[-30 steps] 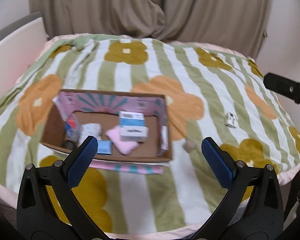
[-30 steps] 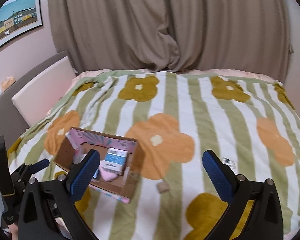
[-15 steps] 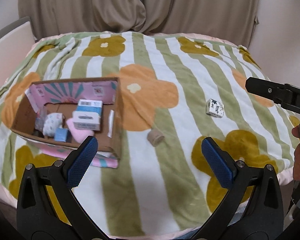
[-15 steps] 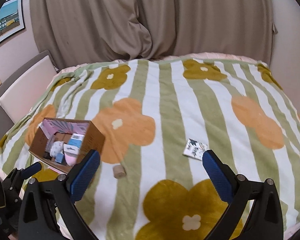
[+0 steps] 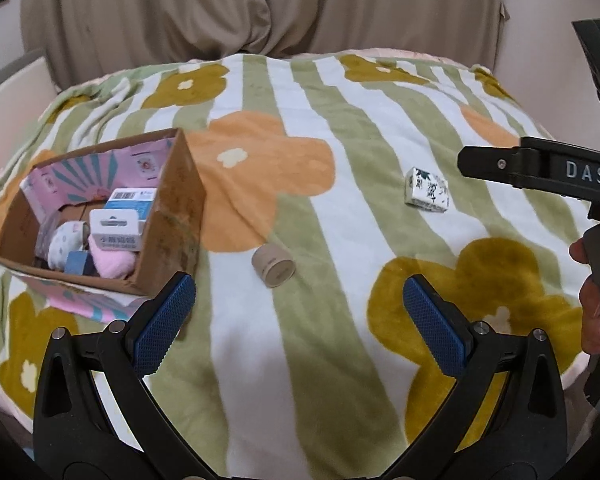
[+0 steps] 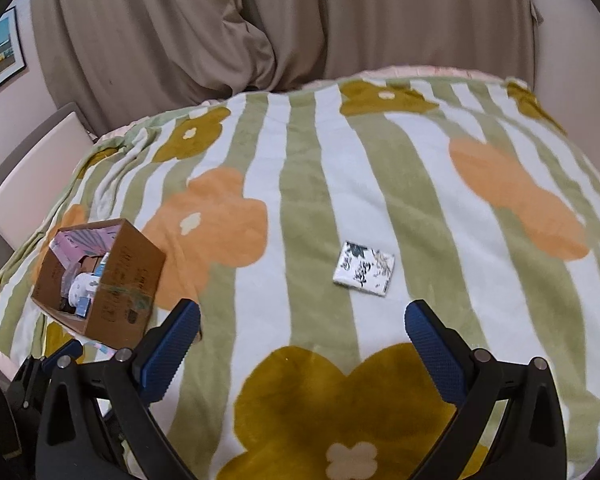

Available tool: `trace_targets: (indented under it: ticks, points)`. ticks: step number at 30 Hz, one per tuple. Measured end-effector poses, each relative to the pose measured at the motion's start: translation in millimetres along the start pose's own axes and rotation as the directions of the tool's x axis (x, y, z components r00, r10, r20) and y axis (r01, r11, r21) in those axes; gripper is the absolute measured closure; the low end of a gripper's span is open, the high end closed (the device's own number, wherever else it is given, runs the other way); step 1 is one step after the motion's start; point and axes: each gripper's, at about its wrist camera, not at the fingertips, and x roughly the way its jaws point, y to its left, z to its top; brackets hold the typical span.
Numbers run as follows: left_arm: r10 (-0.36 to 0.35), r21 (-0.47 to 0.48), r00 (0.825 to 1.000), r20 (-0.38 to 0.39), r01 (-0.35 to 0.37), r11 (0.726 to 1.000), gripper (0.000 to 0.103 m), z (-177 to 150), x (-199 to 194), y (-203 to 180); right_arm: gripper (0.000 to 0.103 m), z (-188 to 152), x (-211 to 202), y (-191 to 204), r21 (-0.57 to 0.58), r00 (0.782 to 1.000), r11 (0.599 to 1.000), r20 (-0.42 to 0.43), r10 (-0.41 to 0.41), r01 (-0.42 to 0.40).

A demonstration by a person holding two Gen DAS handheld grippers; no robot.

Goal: Organize objects
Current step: 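Withdraw both tools and move toward the beige tin and tissue pack, then grasp the beige tin with the left tool while the right grasps the tissue pack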

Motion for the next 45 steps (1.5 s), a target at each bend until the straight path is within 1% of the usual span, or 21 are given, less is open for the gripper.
trace_targets:
  ticks: [5,7,9,15,19,22,25,29,31,33,35,40,42,43,45]
  points:
    - [-0.009,-0.064,0.999,-0.043,0.006,0.998,0.0,-5,27,-4,0.001,-4,22,-11,0.004,1.0,1.0,-0.027,-0.012,0.013]
    - [0.012,-0.071,0.999,-0.05,-0.016,0.997,0.0,-8,35,-6,0.001,-5,30,-16,0.012,0.999,1.0,-0.036,-0.015,0.015]
    - [0.049,-0.071,0.997,-0.054,-0.052,0.996,0.0,-11,42,-9,0.001,-5,36,-21,0.027,0.999,1.0,-0.042,-0.011,0.012]
    - [0.064,-0.113,0.996,-0.066,-0.071,0.991,0.0,-13,59,-5,0.001,-8,55,-30,0.05,0.998,0.999,-0.068,-0.004,0.007]
    - [0.075,-0.169,0.994,-0.085,-0.089,0.982,0.0,-13,71,2,0.001,-12,67,-33,0.06,0.997,0.998,-0.083,-0.007,0.012]
    - [0.083,-0.226,0.992,-0.09,-0.102,0.969,0.0,-16,77,11,0.001,-12,76,-36,0.068,0.996,0.997,-0.085,-0.022,0.027]
    - [0.086,-0.275,0.994,-0.073,-0.103,0.956,0.004,-17,79,18,0.001,-10,83,-39,0.078,0.996,0.996,-0.079,-0.041,0.047]
    - [0.098,-0.316,0.993,-0.068,-0.115,0.942,0.011,-15,84,24,0.001,-11,93,-43,0.107,0.997,0.994,-0.076,-0.024,0.032]
    - [0.103,-0.33,0.991,-0.084,-0.126,0.936,0.014,-14,90,26,0.001,-11,96,-43,0.112,0.997,0.993,-0.078,-0.023,0.032]
    - [0.098,-0.342,0.99,-0.102,-0.127,0.931,0.022,-13,97,29,0.001,-11,100,-44,0.115,0.996,0.993,-0.08,-0.026,0.035]
    - [0.088,-0.352,0.989,-0.123,-0.126,0.927,0.025,-12,104,31,0.001,-9,105,-44,0.115,0.996,0.993,-0.084,-0.03,0.039]
    - [0.083,-0.357,0.988,-0.131,-0.125,0.926,0.033,-9,115,33,0.001,-7,115,-47,0.112,0.994,0.992,-0.097,-0.049,0.06]
    - [0.077,-0.366,0.988,-0.134,-0.122,0.923,0.04,-8,117,34,0.001,-6,120,-48,0.108,0.993,0.991,-0.103,-0.065,0.076]
    - [0.066,-0.371,0.989,-0.136,-0.113,0.922,0.042,-8,119,35,0.001,-5,122,-48,0.107,0.992,0.991,-0.104,-0.069,0.08]
    - [0.039,-0.377,0.989,-0.14,-0.09,0.922,0.05,-8,122,36,0.001,-4,125,-49,0.103,0.991,0.99,-0.103,-0.084,0.095]
